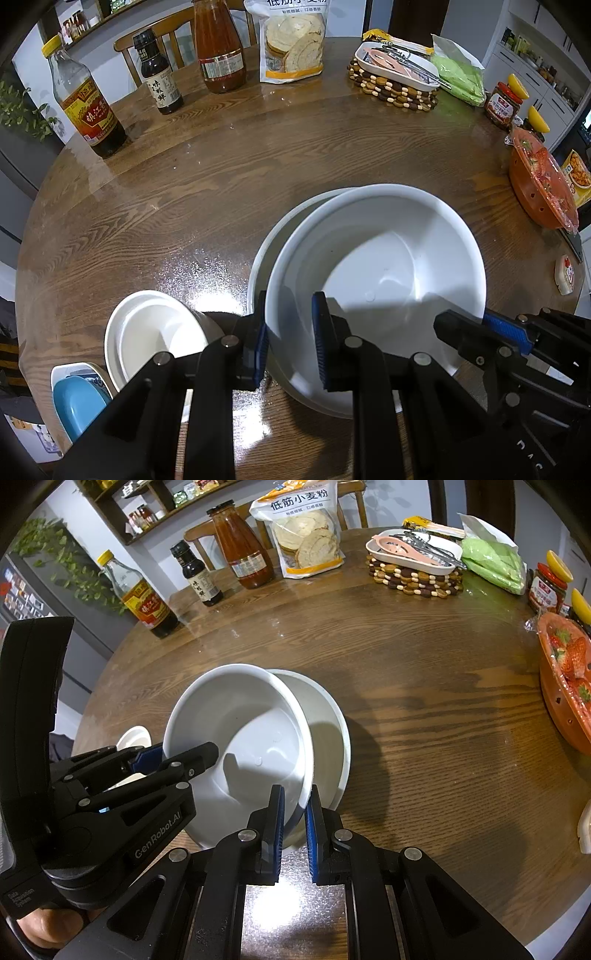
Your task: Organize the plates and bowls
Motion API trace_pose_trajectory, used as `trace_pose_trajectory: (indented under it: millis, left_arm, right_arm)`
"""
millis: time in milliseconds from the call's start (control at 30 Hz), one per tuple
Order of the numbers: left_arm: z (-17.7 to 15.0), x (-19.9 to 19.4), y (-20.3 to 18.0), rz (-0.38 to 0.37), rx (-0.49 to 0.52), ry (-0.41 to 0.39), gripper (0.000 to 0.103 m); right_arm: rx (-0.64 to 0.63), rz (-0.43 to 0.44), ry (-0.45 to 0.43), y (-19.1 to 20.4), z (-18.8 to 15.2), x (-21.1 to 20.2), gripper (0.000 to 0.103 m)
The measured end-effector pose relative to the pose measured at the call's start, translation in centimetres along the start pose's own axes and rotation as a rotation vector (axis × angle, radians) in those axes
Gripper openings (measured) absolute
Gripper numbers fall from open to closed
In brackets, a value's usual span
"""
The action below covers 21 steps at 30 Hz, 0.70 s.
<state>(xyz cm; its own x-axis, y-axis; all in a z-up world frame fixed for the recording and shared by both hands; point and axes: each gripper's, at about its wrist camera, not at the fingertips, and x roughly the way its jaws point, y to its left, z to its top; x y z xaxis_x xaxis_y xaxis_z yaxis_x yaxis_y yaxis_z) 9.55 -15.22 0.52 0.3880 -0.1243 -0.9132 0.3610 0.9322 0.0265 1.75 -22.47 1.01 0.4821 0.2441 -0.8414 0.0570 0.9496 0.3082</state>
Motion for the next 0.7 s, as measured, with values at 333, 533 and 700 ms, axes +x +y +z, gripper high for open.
trace_pose_trajectory:
  millis: [333,533,700]
  left_arm:
    - [0.08,-0.08,-0.02,0.004,0.004,-0.002,0.020]
    - [0.12,-0.20,-0.05,0.004,0.004,-0.004,0.020]
    - [0.08,-0.25,-0.11,0.005,0.007,-0.006,0.021]
  right_arm:
    - [-0.006,-0.013,0.000,-0.02,-0.02,-0.06,0.012]
    - [-0.008,-0.016,0.001,-0.08,-0.03,-0.16,0.012]
    - [-0.008,-0.018,-0.001,0.02,0.00,-0.13,0.012]
